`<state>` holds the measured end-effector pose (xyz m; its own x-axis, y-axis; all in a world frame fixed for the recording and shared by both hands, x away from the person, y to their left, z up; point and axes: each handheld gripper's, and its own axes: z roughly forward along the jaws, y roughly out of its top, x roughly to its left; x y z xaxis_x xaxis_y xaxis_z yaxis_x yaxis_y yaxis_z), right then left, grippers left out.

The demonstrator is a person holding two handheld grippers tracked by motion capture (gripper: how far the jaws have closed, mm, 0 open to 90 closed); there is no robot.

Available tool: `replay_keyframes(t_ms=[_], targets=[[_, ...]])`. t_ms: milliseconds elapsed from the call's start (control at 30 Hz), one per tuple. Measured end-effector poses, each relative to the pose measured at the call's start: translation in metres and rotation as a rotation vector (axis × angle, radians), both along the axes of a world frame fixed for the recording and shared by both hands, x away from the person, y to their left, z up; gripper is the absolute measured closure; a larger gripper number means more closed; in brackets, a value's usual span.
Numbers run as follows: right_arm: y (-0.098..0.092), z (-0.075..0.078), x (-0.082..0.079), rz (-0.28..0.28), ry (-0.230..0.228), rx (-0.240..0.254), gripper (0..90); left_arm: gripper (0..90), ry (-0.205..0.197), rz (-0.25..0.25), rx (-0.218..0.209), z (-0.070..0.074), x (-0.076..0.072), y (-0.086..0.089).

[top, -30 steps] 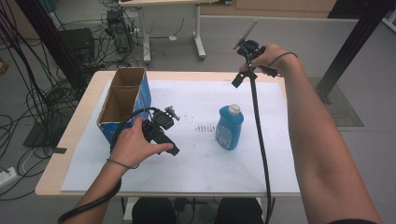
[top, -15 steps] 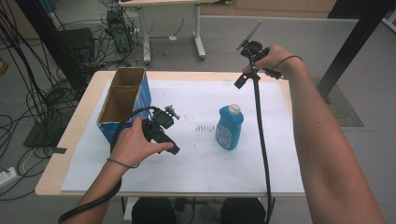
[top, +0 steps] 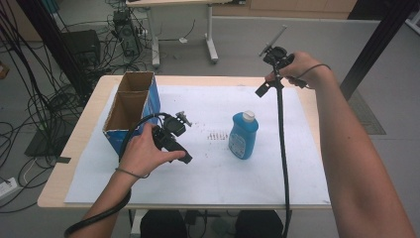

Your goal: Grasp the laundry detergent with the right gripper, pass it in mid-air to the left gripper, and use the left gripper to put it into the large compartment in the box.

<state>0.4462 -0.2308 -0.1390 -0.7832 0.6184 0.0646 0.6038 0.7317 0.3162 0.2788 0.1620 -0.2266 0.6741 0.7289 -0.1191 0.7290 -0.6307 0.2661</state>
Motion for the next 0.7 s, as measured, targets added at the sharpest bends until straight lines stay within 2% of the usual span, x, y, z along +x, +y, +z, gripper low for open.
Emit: replay_keyframes(t_ms=[700], targets=[[-0.031,-0.011,-0.024,-0.038,-0.001,-0.012,5.9,8.2,0.004,-0.008,-0.002,0.003,-0.002,-0.001]])
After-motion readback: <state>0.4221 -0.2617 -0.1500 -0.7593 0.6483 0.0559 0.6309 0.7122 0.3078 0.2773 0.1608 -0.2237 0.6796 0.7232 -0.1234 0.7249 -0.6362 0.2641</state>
